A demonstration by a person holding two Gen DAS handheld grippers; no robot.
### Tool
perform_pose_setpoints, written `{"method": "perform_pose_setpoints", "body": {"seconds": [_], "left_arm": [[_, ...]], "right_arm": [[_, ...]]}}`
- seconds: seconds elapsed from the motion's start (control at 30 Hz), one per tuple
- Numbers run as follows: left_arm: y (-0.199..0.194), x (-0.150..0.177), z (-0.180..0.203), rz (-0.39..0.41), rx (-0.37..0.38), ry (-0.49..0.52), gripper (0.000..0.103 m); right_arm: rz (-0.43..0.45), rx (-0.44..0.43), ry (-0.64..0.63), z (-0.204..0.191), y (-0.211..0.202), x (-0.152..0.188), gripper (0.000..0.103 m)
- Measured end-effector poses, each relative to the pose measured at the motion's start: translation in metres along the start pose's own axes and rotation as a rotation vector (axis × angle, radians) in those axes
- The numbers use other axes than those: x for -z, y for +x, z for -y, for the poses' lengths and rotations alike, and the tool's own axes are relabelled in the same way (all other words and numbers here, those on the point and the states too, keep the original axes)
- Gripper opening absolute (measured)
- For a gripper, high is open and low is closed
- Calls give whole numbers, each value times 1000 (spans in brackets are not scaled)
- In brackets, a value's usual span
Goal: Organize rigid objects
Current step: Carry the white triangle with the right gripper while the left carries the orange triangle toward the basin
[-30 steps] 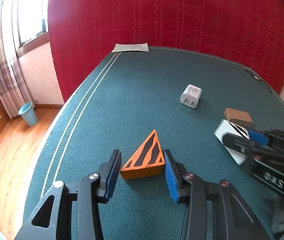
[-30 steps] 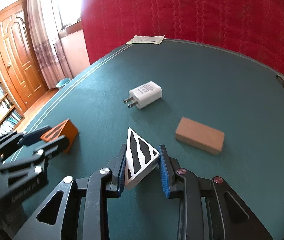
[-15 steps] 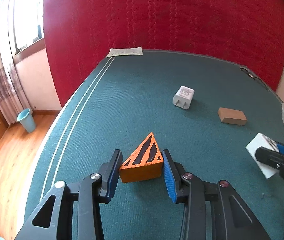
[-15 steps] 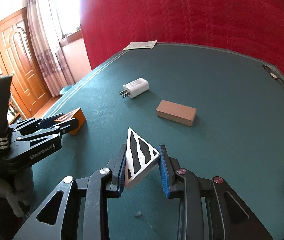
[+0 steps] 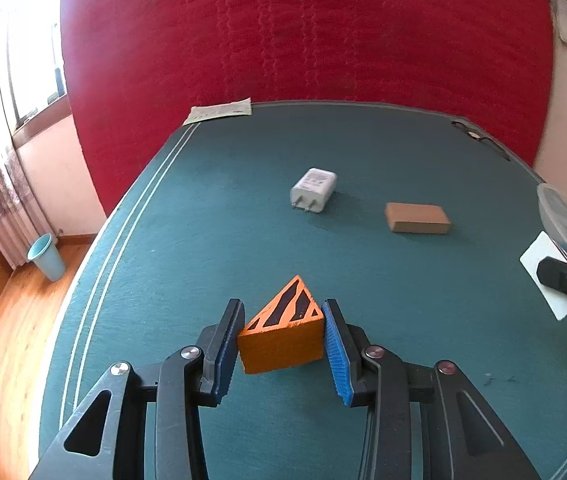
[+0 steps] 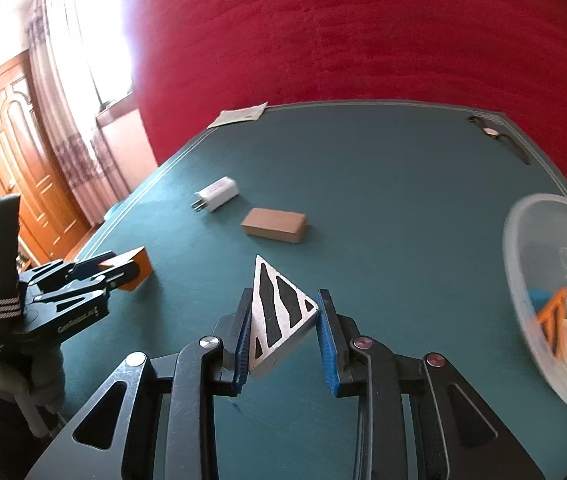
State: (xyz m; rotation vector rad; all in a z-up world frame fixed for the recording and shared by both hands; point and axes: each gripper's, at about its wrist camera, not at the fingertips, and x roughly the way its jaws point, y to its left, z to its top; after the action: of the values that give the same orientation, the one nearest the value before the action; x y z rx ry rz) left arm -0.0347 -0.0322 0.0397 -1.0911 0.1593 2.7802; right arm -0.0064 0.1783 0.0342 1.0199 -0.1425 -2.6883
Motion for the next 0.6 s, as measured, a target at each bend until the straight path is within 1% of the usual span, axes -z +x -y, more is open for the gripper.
{"method": "perform_pose_setpoints", "body": {"seconds": [0.3, 0.6], "left_arm": [[-11, -4, 30, 18, 43, 41, 41], [-16, -5, 55, 13, 62, 68, 40]], "right_arm": [[25, 53, 55, 35, -18, 5, 30], [65, 130, 103, 67, -41, 7, 30]]}}
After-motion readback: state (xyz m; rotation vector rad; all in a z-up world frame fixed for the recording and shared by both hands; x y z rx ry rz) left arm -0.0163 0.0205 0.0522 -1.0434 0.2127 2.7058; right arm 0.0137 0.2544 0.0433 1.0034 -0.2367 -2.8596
